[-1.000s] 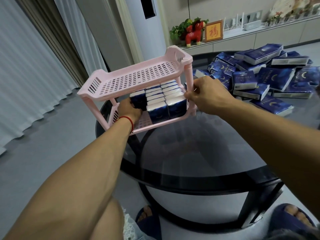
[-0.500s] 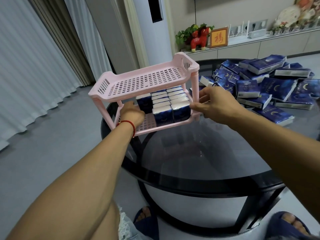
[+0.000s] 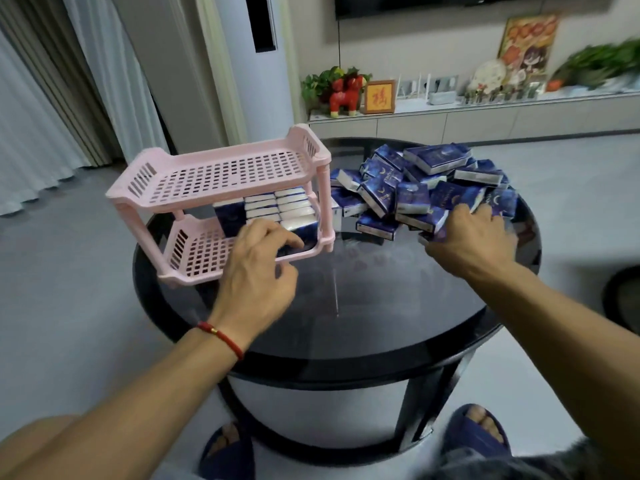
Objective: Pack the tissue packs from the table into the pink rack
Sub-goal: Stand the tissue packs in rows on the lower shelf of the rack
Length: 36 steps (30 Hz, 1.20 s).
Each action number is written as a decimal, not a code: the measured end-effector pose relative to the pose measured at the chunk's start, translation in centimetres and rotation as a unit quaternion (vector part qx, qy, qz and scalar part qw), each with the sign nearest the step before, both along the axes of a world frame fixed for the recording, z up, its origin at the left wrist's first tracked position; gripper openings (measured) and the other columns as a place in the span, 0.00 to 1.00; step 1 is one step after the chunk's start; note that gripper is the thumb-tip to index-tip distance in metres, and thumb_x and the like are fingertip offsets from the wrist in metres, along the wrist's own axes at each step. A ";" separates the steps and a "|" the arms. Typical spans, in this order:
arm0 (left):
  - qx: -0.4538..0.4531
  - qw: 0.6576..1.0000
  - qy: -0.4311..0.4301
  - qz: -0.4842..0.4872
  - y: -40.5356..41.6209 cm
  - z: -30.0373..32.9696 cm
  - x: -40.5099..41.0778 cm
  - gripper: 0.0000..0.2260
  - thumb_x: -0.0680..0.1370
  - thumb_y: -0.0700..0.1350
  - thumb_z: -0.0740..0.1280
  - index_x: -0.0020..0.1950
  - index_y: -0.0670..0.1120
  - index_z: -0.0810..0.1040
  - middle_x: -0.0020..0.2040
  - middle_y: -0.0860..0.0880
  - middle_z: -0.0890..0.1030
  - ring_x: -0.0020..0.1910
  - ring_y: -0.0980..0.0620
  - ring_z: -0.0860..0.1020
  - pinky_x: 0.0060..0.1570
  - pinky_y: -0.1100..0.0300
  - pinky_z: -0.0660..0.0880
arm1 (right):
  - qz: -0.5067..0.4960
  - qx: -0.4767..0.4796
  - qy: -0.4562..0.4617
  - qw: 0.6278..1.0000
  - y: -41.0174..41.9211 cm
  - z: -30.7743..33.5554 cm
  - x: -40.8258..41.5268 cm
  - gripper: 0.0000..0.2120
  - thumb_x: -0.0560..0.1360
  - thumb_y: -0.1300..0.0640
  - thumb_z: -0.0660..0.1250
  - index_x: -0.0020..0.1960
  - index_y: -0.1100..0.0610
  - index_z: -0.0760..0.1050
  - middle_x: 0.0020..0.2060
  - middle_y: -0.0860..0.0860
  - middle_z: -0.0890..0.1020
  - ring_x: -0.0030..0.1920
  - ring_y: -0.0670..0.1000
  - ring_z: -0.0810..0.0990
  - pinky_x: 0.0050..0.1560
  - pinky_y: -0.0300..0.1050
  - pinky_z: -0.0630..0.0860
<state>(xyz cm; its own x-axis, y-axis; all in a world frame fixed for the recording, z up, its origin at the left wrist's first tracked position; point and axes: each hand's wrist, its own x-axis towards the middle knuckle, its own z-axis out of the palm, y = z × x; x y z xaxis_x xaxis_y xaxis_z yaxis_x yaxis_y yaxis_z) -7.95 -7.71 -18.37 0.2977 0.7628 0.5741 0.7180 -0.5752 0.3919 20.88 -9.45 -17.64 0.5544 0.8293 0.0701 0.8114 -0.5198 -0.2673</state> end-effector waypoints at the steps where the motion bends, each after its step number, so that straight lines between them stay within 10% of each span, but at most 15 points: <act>1: -0.018 0.999 0.006 -0.033 -0.2 -0.5 1.0 0.15 0.70 0.31 0.69 0.53 0.45 0.83 0.53 0.49 0.77 0.56 0.50 0.74 0.60 0.63 0.69 | 0.004 -0.020 0.007 1.000 -0.3 -0.5 0.5 0.26 0.75 0.48 0.73 0.65 0.60 0.68 0.66 0.63 0.70 0.68 0.67 0.69 0.63 0.62 0.71; 11: -0.216 0.960 -0.093 -0.152 -2.1 -1.3 8.2 0.20 0.78 0.45 0.72 0.69 0.52 0.76 0.63 0.54 0.76 0.55 0.58 0.78 0.53 0.60 0.80 | 0.216 0.036 0.324 0.920 -5.2 2.4 2.3 0.24 0.69 0.63 0.80 0.59 0.47 0.76 0.54 0.51 0.78 0.54 0.52 0.80 0.59 0.53 0.81; 17: -0.507 0.769 -0.353 -0.166 -2.3 -0.3 9.6 0.15 0.83 0.43 0.66 0.70 0.42 0.75 0.54 0.38 0.84 0.40 0.47 0.84 0.38 0.55 0.82 | 0.378 0.046 0.375 0.845 -5.6 2.2 0.4 0.28 0.70 0.67 0.78 0.65 0.51 0.73 0.61 0.48 0.75 0.66 0.46 0.76 0.66 0.44 0.77; 19: -0.503 0.767 -0.369 -0.152 -2.1 -0.4 9.2 0.12 0.82 0.38 0.67 0.65 0.40 0.78 0.50 0.38 0.85 0.36 0.48 0.83 0.33 0.57 0.81 | 0.384 0.021 0.356 0.852 -4.8 1.6 0.4 0.29 0.71 0.60 0.79 0.67 0.49 0.71 0.63 0.46 0.75 0.67 0.43 0.75 0.67 0.42 0.74; 26: -0.475 0.787 -0.385 -0.084 -0.6 -1.3 6.8 0.12 0.79 0.37 0.70 0.63 0.40 0.82 0.55 0.40 0.86 0.40 0.50 0.82 0.32 0.59 0.79 | 0.113 0.237 0.110 0.959 0.3 -1.3 4.2 0.18 0.78 0.52 0.69 0.66 0.55 0.74 0.61 0.54 0.77 0.52 0.51 0.79 0.54 0.46 0.76; 36: -0.487 0.753 -0.438 -0.065 0.0 -1.2 5.7 0.11 0.77 0.33 0.69 0.59 0.38 0.78 0.49 0.41 0.87 0.44 0.46 0.83 0.54 0.42 0.82 | -0.048 0.180 0.030 0.982 4.9 -3.3 5.6 0.18 0.80 0.47 0.67 0.65 0.57 0.72 0.62 0.59 0.79 0.63 0.64 0.75 0.63 0.62 0.68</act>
<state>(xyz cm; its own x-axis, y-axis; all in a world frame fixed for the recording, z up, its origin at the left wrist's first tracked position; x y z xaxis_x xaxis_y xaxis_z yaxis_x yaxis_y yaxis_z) -2.21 -7.70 -19.60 0.2379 0.9464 -0.2186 -0.0980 0.2473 0.9640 26.51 -4.52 -20.94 0.6406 0.7005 0.3146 0.7407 -0.4555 -0.4939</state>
